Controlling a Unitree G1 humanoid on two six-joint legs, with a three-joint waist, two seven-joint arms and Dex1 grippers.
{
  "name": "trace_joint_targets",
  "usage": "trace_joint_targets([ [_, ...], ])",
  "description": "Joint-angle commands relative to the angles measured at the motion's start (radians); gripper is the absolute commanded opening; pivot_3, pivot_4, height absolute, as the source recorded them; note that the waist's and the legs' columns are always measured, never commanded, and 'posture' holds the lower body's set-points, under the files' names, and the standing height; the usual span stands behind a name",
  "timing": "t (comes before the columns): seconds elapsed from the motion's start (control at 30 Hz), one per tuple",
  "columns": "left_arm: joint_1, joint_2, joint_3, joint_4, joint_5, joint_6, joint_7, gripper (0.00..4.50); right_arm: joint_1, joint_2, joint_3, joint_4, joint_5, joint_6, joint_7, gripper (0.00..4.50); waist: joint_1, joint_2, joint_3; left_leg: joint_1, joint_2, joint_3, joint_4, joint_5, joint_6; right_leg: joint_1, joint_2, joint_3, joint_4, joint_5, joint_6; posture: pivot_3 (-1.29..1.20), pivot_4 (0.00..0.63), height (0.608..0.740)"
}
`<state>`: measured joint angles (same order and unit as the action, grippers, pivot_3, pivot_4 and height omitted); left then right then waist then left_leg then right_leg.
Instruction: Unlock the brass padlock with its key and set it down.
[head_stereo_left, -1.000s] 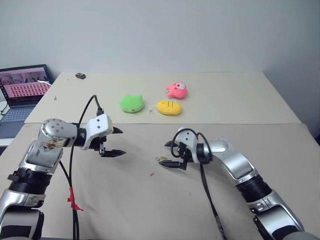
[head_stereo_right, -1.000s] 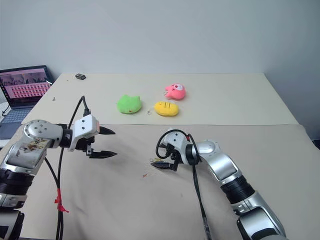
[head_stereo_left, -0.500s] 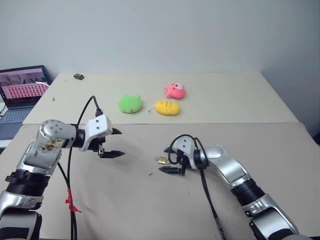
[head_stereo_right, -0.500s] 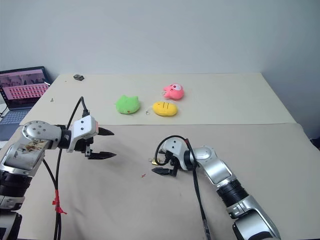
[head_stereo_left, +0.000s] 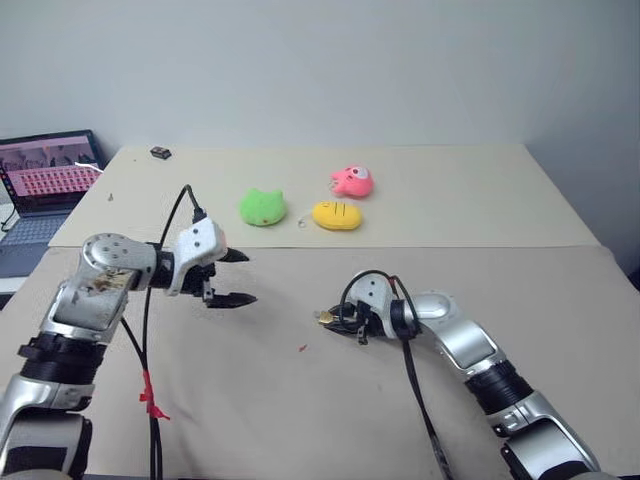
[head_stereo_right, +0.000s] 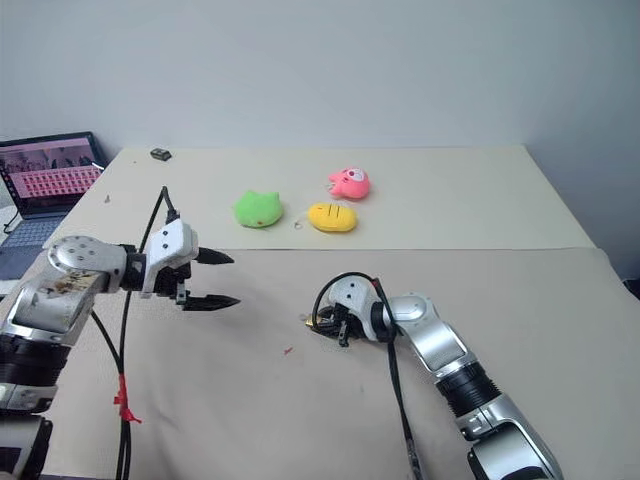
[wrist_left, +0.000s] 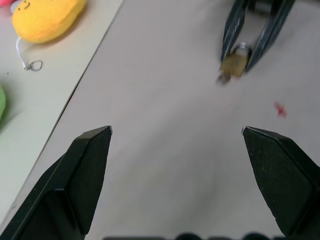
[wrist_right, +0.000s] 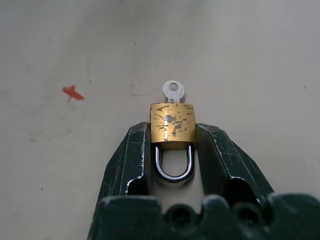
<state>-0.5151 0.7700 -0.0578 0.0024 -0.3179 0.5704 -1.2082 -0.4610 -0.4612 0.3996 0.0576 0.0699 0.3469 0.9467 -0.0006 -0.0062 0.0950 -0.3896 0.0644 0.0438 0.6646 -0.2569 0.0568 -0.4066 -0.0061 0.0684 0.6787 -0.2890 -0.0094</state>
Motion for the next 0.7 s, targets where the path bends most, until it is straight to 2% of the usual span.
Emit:
trace_joint_targets([
  [0.03,-0.05,-0.082,0.08,-0.107,-0.158,0.284,0.125,4.44,-0.041,-0.036,-0.055,-0.11,-0.016,-0.06,-0.01,0.91,0.001,0.0,0.0,-0.001,0.0,-0.001,0.0,0.0,0.0,0.0,0.0,0.0,0.0,0.0,0.0,0.0,0.15,0.657],
  [0.17,-0.077,-0.138,0.081,-0.167,-0.283,0.533,0.185,4.44,-0.061,-0.097,-0.108,-0.205,-0.026,-0.089,-0.014,0.91,-0.005,-0.001,0.001,-0.001,-0.001,-0.002,0.001,0.0,0.0,0.0,0.0,0.0,0.001,0.0,0.0,0.0,0.15,0.657],
  [0.3,-0.12,-0.143,0.052,-0.154,-0.342,0.679,0.213,4.44,-0.071,-0.12,-0.133,-0.263,-0.016,-0.091,-0.009,0.91,-0.014,-0.001,0.001,0.001,0.0,-0.004,0.0,0.0,0.0,0.001,0.001,0.0,0.001,0.0,0.0,0.0,0.15,0.657],
  [0.5,-0.152,-0.194,-0.01,-0.146,-0.361,0.72,0.253,4.44,-0.085,-0.115,-0.158,-0.301,-0.001,-0.085,-0.02,0.91,-0.012,-0.001,0.001,0.001,0.0,-0.004,-0.001,0.002,-0.003,0.001,0.002,0.0,0.001,0.0,0.0,0.0,0.15,0.657],
  [0.7,-0.174,-0.262,0.022,-0.138,-0.415,0.777,0.303,4.44,-0.059,-0.126,-0.167,-0.354,0.022,-0.054,-0.009,0.91,-0.011,-0.001,0.001,0.0,-0.002,-0.004,-0.001,0.003,-0.006,0.002,0.0,0.0,0.0,0.0,0.0,0.0,0.15,0.657],
])
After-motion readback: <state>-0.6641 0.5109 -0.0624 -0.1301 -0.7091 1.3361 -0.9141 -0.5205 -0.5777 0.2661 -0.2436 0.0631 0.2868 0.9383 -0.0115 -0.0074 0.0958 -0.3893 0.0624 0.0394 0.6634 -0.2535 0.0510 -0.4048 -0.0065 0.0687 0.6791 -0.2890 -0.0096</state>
